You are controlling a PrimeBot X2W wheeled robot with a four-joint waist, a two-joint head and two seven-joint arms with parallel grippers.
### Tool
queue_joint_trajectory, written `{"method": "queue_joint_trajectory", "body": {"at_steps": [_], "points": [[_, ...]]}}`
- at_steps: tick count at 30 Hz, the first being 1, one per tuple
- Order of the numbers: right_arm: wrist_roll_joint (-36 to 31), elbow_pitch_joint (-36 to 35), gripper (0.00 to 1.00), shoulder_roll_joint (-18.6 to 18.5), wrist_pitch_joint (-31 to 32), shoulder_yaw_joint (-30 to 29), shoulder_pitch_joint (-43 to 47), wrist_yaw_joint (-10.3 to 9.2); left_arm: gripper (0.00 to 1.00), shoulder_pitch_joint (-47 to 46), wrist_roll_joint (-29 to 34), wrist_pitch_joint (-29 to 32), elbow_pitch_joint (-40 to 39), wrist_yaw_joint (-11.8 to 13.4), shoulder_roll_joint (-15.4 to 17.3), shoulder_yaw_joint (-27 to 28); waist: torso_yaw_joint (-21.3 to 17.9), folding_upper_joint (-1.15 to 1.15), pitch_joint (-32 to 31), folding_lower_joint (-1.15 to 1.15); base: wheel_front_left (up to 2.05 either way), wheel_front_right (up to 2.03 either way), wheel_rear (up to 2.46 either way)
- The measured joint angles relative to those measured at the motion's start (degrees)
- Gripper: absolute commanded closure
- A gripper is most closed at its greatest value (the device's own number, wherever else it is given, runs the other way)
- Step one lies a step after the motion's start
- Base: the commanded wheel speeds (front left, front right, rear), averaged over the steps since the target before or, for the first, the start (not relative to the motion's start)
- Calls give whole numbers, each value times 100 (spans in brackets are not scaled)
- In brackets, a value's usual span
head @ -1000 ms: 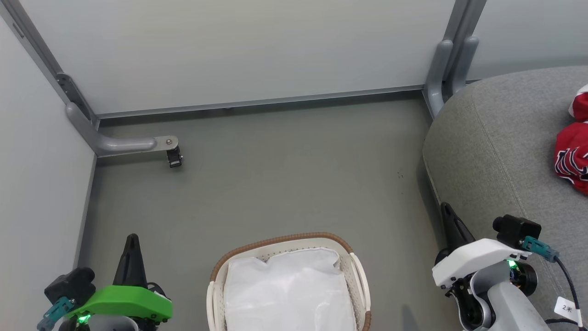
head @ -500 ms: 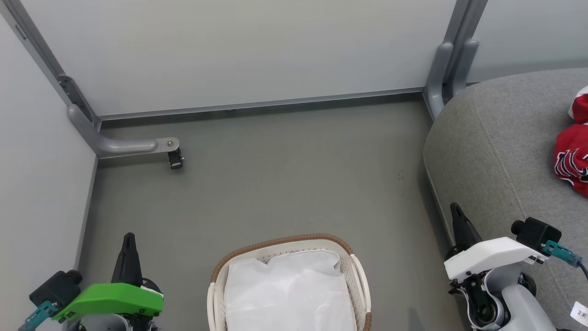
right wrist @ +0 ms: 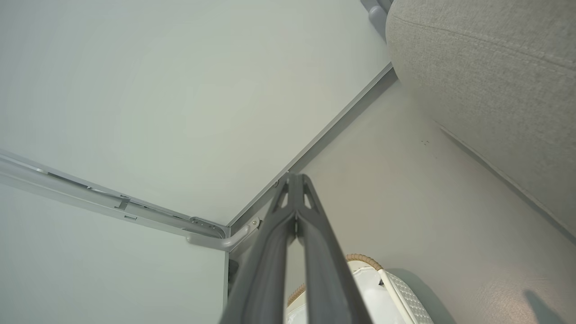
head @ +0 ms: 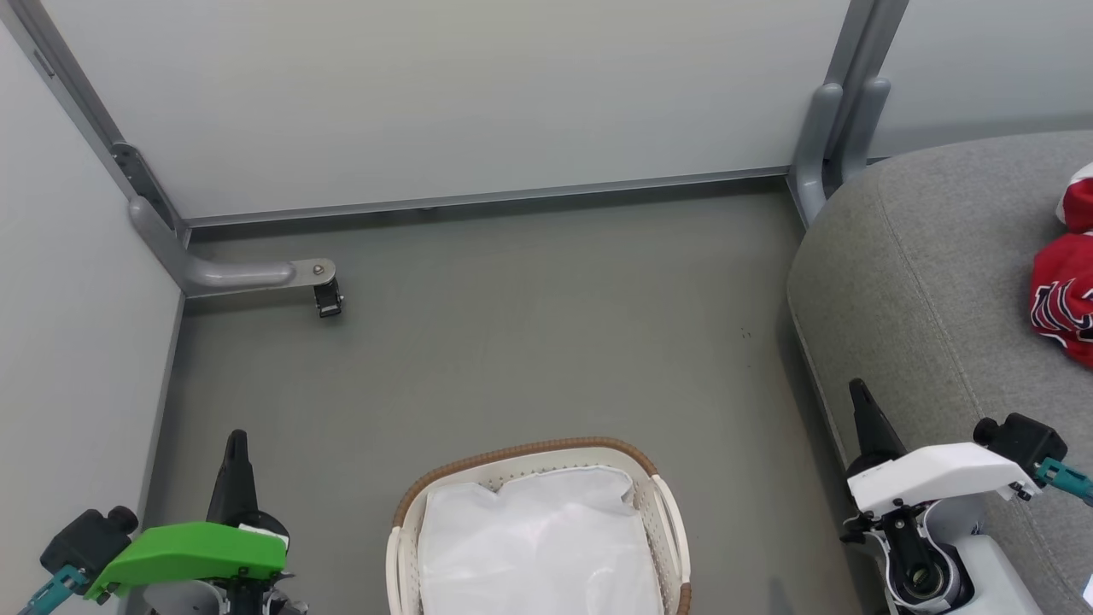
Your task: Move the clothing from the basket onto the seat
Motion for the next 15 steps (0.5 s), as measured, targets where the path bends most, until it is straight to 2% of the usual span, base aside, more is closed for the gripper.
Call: {"method": "queue_joint_trajectory", "body": {"at_steps": [15], "points": [[942, -202, 100, -3, 255, -148, 106, -1, 100, -21, -938, 249, -120, -24, 2, 65, 11, 0, -39, 0, 0, 0, 0]]}}
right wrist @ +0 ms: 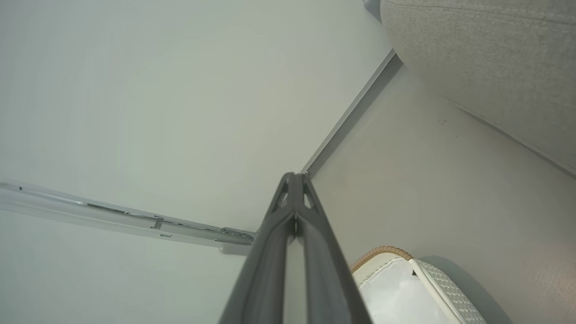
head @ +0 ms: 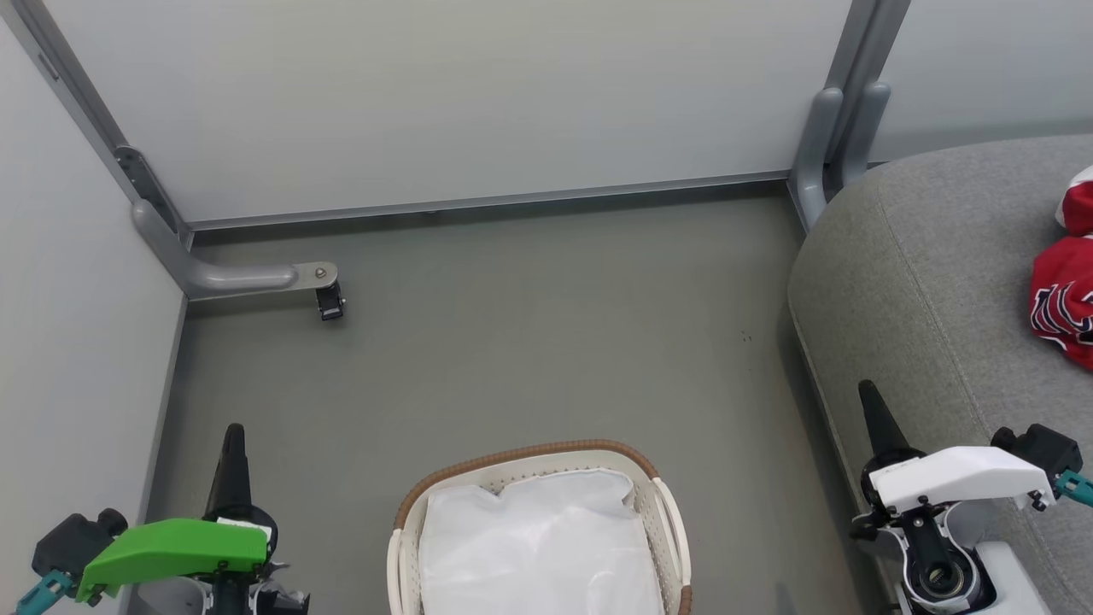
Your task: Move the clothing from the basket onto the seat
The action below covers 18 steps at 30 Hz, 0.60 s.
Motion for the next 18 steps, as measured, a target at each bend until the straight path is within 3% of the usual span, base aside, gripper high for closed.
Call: {"method": "queue_joint_trajectory", "body": {"at_steps": [18], "points": [[1037, -230, 100, -5, 263, -166, 116, 0, 100, -52, -1033, 266, -102, -19, 4, 57, 15, 0, -51, 0, 0, 0, 0]]}}
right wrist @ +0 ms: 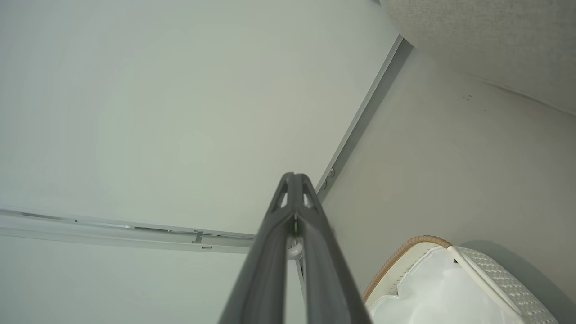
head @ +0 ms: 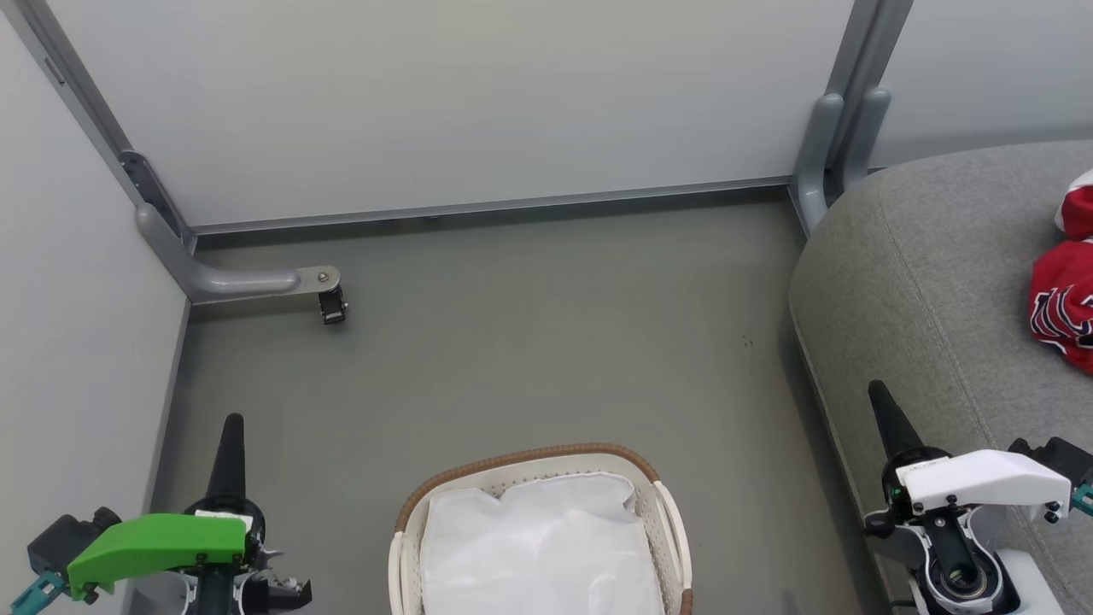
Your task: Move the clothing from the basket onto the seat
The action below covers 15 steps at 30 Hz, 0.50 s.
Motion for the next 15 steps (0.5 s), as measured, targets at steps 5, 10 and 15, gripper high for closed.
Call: {"method": "queue_joint_trajectory", "body": {"at_steps": [5, 10, 15], "points": [[233, -54, 100, 0, 64, -40, 20, -1, 100, -7, -246, 74, -32, -7, 2, 11, 3, 0, -13, 0, 0, 0, 0], [472, -108, 100, -1, 129, -80, 68, -1, 100, -9, -493, 138, -60, -8, 3, 21, 8, 0, -26, 0, 0, 0, 0], [699, -155, 100, -2, 196, -115, 99, -1, 100, -12, -702, 190, -88, -9, 4, 33, 12, 0, -40, 0, 0, 0, 0]]}}
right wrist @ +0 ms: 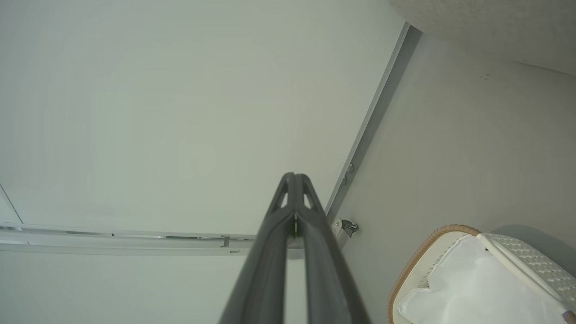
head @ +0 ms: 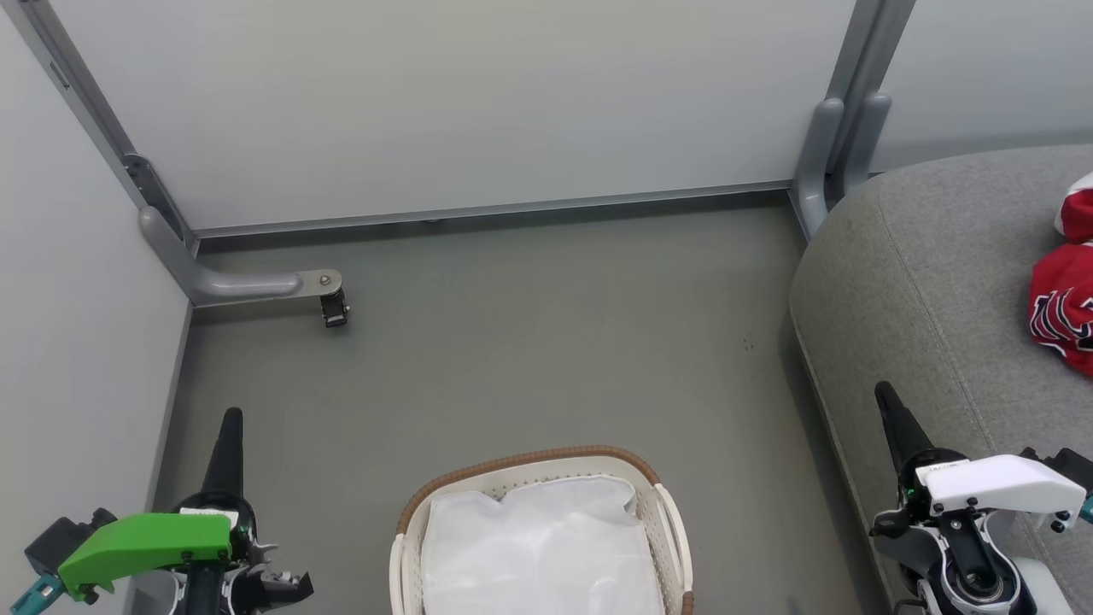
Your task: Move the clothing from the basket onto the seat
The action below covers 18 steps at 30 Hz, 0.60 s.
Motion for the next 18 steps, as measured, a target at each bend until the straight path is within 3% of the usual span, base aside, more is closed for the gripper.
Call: {"method": "queue_joint_trajectory", "body": {"at_steps": [18], "points": [[744, -165, 100, -5, 200, -116, 70, 0, 100, -21, -756, 200, -75, -23, 5, 43, 14, 0, -48, 0, 0, 0, 0]]}}
